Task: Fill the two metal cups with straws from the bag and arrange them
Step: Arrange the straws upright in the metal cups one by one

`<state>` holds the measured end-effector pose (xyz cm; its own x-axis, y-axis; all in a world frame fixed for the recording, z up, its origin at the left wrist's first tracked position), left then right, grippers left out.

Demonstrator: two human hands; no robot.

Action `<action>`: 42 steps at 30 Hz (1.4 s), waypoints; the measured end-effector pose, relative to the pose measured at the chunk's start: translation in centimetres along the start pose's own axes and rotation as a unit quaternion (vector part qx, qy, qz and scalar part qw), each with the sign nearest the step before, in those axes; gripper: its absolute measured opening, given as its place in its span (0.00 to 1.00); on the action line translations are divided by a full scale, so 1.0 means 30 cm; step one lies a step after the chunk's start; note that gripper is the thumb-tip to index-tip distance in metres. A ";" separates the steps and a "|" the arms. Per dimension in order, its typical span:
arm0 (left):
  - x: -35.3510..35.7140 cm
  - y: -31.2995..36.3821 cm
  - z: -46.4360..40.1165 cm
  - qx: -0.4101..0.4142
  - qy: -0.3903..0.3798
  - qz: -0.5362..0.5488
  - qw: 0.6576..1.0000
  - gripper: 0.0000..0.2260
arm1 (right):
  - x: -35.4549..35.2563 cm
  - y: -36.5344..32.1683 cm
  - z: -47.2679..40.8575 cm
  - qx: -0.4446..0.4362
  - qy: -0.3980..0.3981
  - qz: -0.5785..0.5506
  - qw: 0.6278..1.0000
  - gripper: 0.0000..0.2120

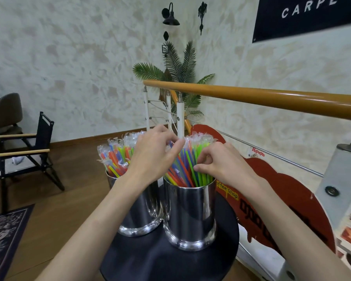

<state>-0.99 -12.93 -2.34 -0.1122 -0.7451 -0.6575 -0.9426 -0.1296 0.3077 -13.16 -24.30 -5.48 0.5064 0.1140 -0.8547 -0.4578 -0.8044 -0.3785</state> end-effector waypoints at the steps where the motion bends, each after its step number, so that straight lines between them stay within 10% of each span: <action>1: 0.007 0.002 0.003 -0.008 -0.016 -0.011 1.000 0.19 | 0.001 0.004 -0.002 0.007 0.004 -0.001 1.000 0.09; 8: 0.032 0.074 0.032 -0.011 -0.087 -0.190 0.978 0.36 | 0.014 0.003 0.001 0.010 0.018 0.009 1.000 0.10; 14: 0.098 0.048 0.037 -0.017 -0.107 -0.239 0.965 0.24 | 0.019 0.006 0.001 0.013 0.037 0.002 0.999 0.10; 42: 0.137 -0.073 0.007 -0.094 -0.101 0.126 0.982 0.15 | 0.045 0.056 0.004 0.052 -0.067 -0.206 0.975 0.04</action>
<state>0.53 -15.57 -5.84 -0.4119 -0.6263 -0.6619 -0.8049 -0.0906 0.5865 -13.33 -25.43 -7.30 0.5668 0.4959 -0.6579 -0.3098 -0.6116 -0.7280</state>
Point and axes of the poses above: each hand's wrist, its own z-axis away from the middle knuckle, its own x-axis out of the palm, y = z × x, the point moved 7 cm from there along -z, towards the middle knuckle, and after that the axes turned 2 degrees about -z, right-handed, at the moved point
